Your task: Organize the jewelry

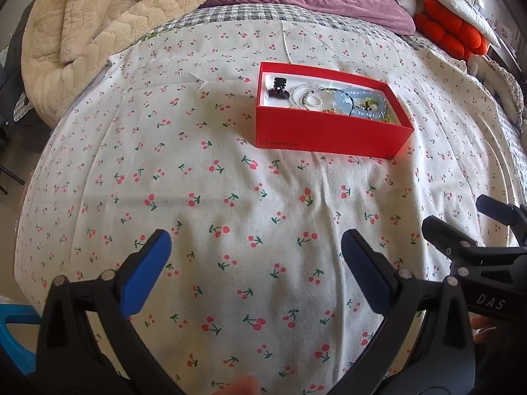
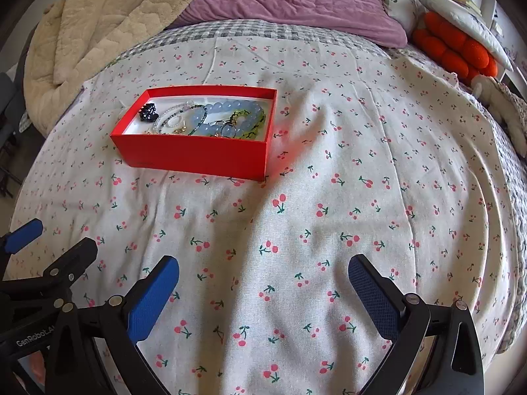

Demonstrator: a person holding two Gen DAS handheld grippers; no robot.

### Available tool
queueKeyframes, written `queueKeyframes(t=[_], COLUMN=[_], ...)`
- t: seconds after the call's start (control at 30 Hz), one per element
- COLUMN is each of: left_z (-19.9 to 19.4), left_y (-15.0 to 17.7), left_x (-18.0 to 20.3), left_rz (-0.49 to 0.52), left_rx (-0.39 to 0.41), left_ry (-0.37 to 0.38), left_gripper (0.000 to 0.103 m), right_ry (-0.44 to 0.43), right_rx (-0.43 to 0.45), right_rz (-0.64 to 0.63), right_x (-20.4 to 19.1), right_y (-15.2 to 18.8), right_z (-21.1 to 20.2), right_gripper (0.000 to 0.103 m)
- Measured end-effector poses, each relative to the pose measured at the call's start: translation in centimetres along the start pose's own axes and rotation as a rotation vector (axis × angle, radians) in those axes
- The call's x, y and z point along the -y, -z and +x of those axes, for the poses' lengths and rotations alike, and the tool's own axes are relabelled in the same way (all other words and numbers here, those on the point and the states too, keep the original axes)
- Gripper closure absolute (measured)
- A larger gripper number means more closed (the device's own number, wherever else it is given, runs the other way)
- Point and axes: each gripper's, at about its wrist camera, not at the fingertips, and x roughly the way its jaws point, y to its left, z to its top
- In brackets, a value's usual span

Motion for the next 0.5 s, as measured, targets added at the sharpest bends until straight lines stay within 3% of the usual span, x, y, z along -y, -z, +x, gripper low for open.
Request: queueKeyframes(t=[0.5], left_z=[-0.07], left_y=[0.42], left_x=[-0.26], left_rz=[-0.007], left_rx=[-0.012], left_ry=[-0.019], left_gripper=[0.001], right_ry=[0.013], right_rx=[-0.001], right_rz=[-0.013], right_x=[-0.39], right_y=[0.23], right_z=[0.0], right_gripper=[0.0])
